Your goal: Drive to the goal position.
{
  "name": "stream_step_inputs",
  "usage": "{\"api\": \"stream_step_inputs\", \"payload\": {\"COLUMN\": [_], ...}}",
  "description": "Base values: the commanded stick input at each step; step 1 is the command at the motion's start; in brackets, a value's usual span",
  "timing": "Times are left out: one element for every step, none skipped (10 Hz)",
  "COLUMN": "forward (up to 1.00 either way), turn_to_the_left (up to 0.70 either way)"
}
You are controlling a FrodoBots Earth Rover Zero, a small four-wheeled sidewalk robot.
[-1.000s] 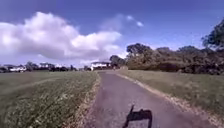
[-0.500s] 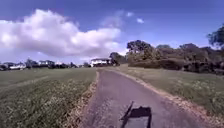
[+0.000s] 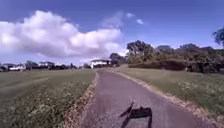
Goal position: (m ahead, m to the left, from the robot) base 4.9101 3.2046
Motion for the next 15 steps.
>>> {"api": "stream_step_inputs", "payload": {"forward": [0.7, 0.7, 0.7, 0.7, 0.7, 0.7, 0.7, 0.7, 0.7, 0.7, 0.7, 0.7, 0.7, 0.7, 0.7], "turn_to_the_left": [0.0, 0.04, 0.09, 0.14, 0.14, 0.01, 0.01, 0.01, 0.01, 0.01, 0.01, 0.01, 0.01, 0.01, 0.01]}}
